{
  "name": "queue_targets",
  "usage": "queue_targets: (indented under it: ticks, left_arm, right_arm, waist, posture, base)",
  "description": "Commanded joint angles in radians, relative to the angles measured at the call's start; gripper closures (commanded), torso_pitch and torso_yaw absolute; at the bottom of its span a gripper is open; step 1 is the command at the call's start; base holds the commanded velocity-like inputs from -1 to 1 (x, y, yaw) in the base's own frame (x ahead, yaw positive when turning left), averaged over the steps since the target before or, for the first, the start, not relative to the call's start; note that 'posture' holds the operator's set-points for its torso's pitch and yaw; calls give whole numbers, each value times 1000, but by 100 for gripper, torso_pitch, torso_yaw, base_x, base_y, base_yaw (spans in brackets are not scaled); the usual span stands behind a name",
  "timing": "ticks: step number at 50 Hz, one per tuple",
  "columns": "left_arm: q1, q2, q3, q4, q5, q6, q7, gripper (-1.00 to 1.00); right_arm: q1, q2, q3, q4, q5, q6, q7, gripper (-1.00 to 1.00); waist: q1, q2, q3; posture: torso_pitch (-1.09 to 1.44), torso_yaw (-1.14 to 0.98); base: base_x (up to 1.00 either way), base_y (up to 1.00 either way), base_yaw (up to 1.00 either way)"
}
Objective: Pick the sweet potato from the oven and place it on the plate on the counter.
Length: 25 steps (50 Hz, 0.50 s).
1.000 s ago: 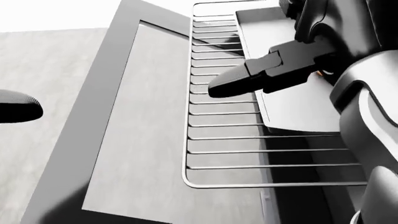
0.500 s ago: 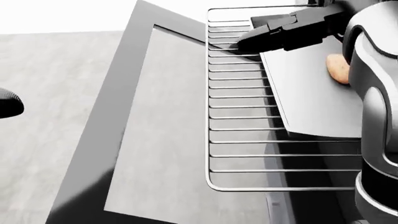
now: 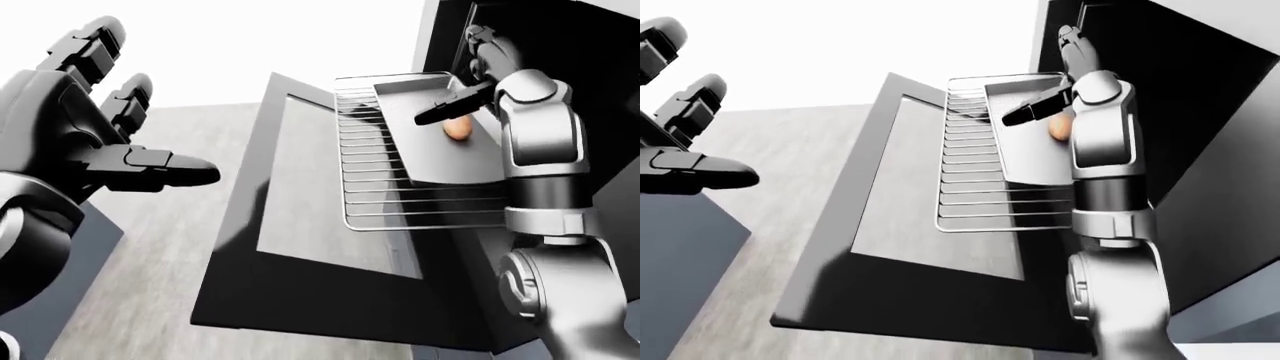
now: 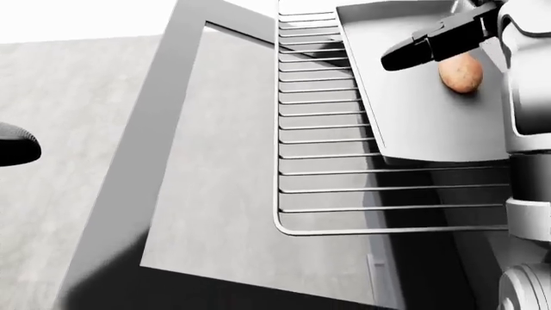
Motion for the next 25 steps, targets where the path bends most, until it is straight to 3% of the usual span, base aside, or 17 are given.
queue_targets:
  ticks: [1, 11, 25]
  left_arm:
    - [-19, 13, 22, -8, 15, -26, -2, -100]
    - [-31, 30, 38, 1, -14, -42, -2, -100]
    - [-29, 37, 25, -2, -18, -66, -5, -100]
  right_arm:
    - [-59, -9, -6, -4, -32, -66, -5, -100]
    - [-130, -11, -6, 202, -86, -184, -19, -100]
    - [-177, -38, -7, 395, -101, -336, -43, -100]
  waist:
    - [1, -2, -27]
    - [0, -1, -26]
    - [-3, 0, 14]
  posture:
    - [0, 0]
    - [1, 0]
    - [10, 0]
  base:
    - [0, 0, 0]
    - [0, 0, 0]
    - [0, 0, 0]
